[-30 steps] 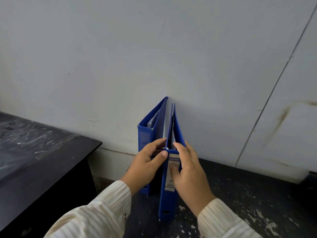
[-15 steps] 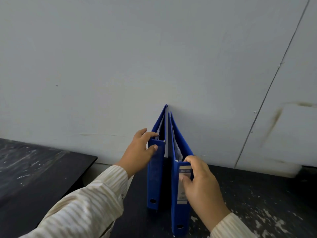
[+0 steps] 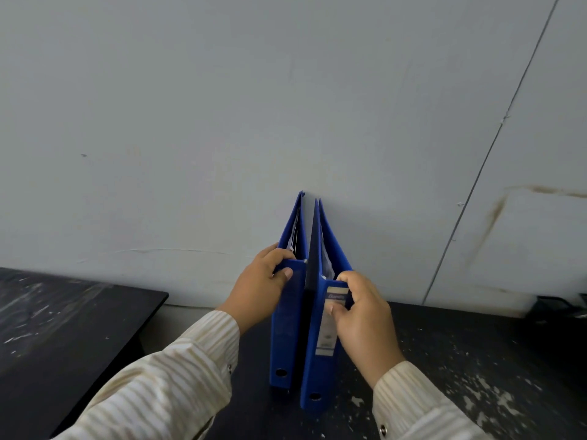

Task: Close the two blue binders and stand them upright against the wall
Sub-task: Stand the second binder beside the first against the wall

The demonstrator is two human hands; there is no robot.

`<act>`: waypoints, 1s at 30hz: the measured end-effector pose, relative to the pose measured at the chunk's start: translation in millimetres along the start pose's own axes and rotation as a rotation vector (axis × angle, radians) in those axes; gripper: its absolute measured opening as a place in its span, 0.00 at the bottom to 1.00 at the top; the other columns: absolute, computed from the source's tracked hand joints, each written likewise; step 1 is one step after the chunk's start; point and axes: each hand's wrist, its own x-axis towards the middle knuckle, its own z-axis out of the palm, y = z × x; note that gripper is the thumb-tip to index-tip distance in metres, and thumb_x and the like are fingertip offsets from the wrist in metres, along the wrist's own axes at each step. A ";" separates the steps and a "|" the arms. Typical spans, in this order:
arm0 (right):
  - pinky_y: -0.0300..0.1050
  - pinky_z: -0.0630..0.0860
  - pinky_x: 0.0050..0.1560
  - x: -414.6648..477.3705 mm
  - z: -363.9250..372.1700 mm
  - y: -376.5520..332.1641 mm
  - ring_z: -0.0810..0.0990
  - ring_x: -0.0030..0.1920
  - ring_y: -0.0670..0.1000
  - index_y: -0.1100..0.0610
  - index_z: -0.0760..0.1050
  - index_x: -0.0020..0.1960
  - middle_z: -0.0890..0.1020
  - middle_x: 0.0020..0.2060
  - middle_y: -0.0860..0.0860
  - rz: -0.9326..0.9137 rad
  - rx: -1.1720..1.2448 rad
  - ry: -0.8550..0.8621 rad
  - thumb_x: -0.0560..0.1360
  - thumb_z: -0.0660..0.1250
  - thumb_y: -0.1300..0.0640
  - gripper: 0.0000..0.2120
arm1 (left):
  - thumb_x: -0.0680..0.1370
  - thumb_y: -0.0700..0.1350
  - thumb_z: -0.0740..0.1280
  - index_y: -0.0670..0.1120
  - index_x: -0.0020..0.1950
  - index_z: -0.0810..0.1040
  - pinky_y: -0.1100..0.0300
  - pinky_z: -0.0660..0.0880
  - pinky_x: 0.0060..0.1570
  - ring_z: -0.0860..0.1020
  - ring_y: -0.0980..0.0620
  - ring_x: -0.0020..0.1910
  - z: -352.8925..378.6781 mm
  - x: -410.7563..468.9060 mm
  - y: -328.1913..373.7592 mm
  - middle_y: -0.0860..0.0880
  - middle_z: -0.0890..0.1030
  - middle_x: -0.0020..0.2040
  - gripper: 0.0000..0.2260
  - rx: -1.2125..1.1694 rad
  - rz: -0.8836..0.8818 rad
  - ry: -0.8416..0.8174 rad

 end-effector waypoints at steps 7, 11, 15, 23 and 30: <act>0.28 0.70 0.35 19.9 12.5 5.3 0.74 0.43 0.39 0.49 0.70 0.54 0.75 0.49 0.46 0.019 0.034 0.014 0.73 0.68 0.63 0.14 | 0.80 0.41 0.62 0.56 0.54 0.71 0.75 0.66 0.43 0.73 0.59 0.50 0.2 -1.2 0.6 0.56 0.73 0.57 0.10 0.011 0.014 0.019; 0.29 0.70 0.36 26.2 16.9 7.8 0.74 0.43 0.39 0.48 0.70 0.53 0.75 0.48 0.46 0.012 0.054 0.017 0.73 0.68 0.63 0.14 | 0.80 0.41 0.62 0.56 0.54 0.71 0.76 0.66 0.41 0.73 0.61 0.48 -0.2 -1.7 1.0 0.56 0.73 0.56 0.09 0.019 0.004 0.017; 0.30 0.71 0.37 30.9 19.8 8.4 0.74 0.43 0.39 0.47 0.69 0.52 0.74 0.47 0.45 0.000 0.058 0.024 0.73 0.67 0.63 0.15 | 0.80 0.41 0.62 0.56 0.54 0.72 0.76 0.68 0.39 0.74 0.63 0.47 0.2 -1.6 3.1 0.56 0.73 0.56 0.09 0.017 0.000 0.020; 0.30 0.71 0.35 34.5 24.4 7.8 0.74 0.43 0.39 0.48 0.70 0.53 0.75 0.47 0.46 -0.027 0.059 0.014 0.73 0.68 0.62 0.13 | 0.80 0.41 0.61 0.54 0.55 0.72 0.72 0.67 0.42 0.74 0.57 0.49 1.3 -2.9 3.4 0.56 0.73 0.55 0.08 0.014 0.002 0.021; 0.29 0.69 0.33 35.7 21.5 6.9 0.73 0.43 0.38 0.46 0.67 0.54 0.74 0.51 0.47 -0.012 0.046 -0.044 0.74 0.67 0.60 0.14 | 0.78 0.43 0.65 0.56 0.51 0.70 0.71 0.66 0.43 0.74 0.56 0.49 2.7 -2.4 4.6 0.59 0.72 0.51 0.08 0.034 0.004 0.030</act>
